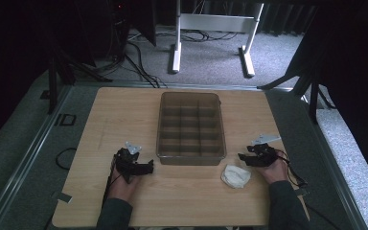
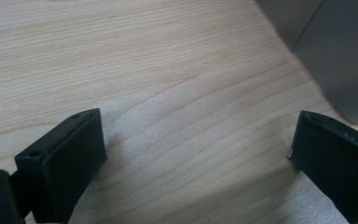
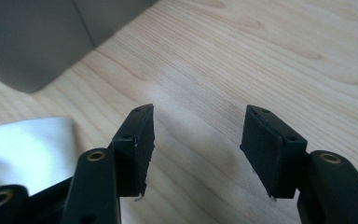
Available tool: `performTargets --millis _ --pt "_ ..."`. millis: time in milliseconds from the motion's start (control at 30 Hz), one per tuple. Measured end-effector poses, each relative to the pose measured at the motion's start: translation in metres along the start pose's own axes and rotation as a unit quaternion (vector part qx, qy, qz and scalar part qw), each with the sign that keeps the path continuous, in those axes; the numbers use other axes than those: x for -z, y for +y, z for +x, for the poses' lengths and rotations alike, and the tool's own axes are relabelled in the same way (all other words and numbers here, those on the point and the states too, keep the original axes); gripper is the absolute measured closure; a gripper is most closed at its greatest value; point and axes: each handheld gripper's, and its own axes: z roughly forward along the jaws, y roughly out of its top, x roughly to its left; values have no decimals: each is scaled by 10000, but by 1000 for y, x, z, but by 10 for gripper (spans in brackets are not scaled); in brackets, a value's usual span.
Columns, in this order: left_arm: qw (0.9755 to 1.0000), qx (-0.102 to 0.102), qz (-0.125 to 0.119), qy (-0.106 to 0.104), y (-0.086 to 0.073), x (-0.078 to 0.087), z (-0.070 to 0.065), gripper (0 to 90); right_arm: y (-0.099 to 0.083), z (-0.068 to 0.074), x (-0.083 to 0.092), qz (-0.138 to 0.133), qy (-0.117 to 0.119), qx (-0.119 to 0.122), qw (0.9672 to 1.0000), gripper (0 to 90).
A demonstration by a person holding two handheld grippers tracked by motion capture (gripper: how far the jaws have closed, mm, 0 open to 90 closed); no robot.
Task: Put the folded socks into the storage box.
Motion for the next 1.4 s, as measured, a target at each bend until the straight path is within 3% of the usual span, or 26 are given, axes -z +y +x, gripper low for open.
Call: performTargets --millis 300,633,933,1400 --pt "10000 4 0 1 0 0 0 32 15 12 26 -128 -54 155 9998 470" --pt "10000 5 0 1 0 0 0 32 29 27 44 142 -11 423 9990 462" --pt "10000 4 0 1 0 0 0 32 34 39 57 311 20 352 9989 452" --pt "10000 5 -1 1 0 0 0 32 26 59 56 812 143 575 9949 490"
